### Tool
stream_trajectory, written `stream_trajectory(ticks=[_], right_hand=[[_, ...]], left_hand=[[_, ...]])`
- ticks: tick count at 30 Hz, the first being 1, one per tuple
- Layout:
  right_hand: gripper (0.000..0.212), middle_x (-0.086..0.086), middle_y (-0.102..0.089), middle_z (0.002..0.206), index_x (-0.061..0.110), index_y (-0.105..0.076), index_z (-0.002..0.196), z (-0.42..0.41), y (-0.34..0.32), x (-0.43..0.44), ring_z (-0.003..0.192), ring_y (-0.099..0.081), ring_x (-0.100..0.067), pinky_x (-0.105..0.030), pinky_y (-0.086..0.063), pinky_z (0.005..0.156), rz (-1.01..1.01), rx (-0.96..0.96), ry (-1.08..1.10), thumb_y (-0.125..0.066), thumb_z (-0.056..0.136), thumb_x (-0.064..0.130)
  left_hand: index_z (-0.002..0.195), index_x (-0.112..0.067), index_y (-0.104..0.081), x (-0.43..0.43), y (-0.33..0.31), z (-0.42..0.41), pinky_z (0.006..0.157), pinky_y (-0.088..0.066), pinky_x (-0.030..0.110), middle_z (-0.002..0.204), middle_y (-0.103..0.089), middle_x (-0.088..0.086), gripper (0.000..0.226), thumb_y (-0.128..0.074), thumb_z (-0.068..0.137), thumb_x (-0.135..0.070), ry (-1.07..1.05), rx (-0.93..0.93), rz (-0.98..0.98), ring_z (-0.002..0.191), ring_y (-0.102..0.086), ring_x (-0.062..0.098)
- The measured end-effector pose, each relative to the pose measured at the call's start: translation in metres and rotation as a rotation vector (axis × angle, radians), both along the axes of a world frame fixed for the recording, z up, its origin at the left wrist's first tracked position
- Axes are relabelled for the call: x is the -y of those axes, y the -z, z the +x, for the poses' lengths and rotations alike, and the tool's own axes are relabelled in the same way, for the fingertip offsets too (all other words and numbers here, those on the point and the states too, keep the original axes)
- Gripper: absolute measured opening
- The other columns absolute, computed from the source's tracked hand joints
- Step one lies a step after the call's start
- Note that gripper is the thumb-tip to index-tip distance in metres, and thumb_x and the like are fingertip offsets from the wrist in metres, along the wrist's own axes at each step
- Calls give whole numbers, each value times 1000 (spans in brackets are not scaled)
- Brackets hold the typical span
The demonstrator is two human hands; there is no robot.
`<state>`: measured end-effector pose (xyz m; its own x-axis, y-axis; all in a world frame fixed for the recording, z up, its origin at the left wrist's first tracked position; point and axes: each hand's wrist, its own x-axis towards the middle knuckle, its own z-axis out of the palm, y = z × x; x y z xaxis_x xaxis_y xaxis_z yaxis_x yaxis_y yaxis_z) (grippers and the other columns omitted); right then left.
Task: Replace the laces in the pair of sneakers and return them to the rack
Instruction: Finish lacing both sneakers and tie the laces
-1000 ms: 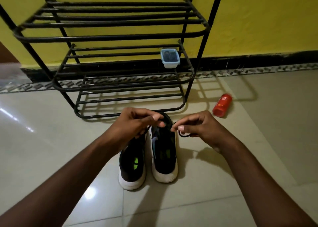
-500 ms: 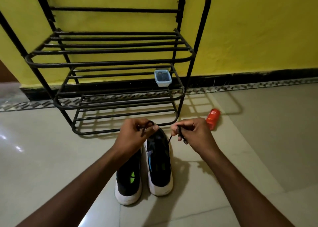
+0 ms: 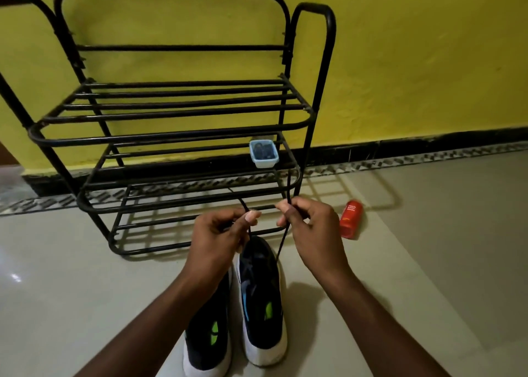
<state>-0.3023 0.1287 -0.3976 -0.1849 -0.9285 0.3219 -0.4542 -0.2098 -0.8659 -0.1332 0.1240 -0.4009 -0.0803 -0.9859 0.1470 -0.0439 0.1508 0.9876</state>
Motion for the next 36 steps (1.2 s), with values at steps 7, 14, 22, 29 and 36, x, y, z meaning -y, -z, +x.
stream_trajectory(ticks=[7,14,22,29,36], right_hand=[[30,9,-71,77,16,-70,81,5,-5,3,82,-66,-2,-17,-49,75,-53,49,-9,-52,104,27],[26,2,-62,84,13,-73,92,3,-5,15,80,-61,-10,-27,-49,68,-117,13,1,-55,102,29],[16,9,-68,85,13,-76,95,7,-14,15,85,-65,-6,-15,-47,69,-180,47,-4,-64,98,23],[16,6,-67,85,13,-77,95,9,-15,18,85,-64,-6,-12,-44,67,-195,51,-5,-65,97,23],[24,-1,-64,72,10,-66,85,3,11,17,65,-66,-15,-39,-58,64,-89,147,-70,-55,103,22]], left_hand=[[101,-21,-80,10,-2,-12,55,-44,24,66,-67,4,15,-70,90,-21,-59,-50,-20,61,-55,10],[107,-17,-78,17,-6,-16,56,-45,12,72,-70,-11,20,-69,90,-18,-93,-75,-11,63,-59,-6],[96,-21,-79,17,-12,-15,62,-46,30,86,-75,0,10,-72,89,-23,-156,-64,12,72,-61,9],[98,-18,-79,14,-11,-13,62,-48,18,89,-76,-3,12,-71,89,-22,-149,-48,-28,75,-64,0],[99,-6,-65,15,6,-10,64,-56,28,90,-68,7,21,-50,105,-19,-80,-70,2,72,-66,19]])
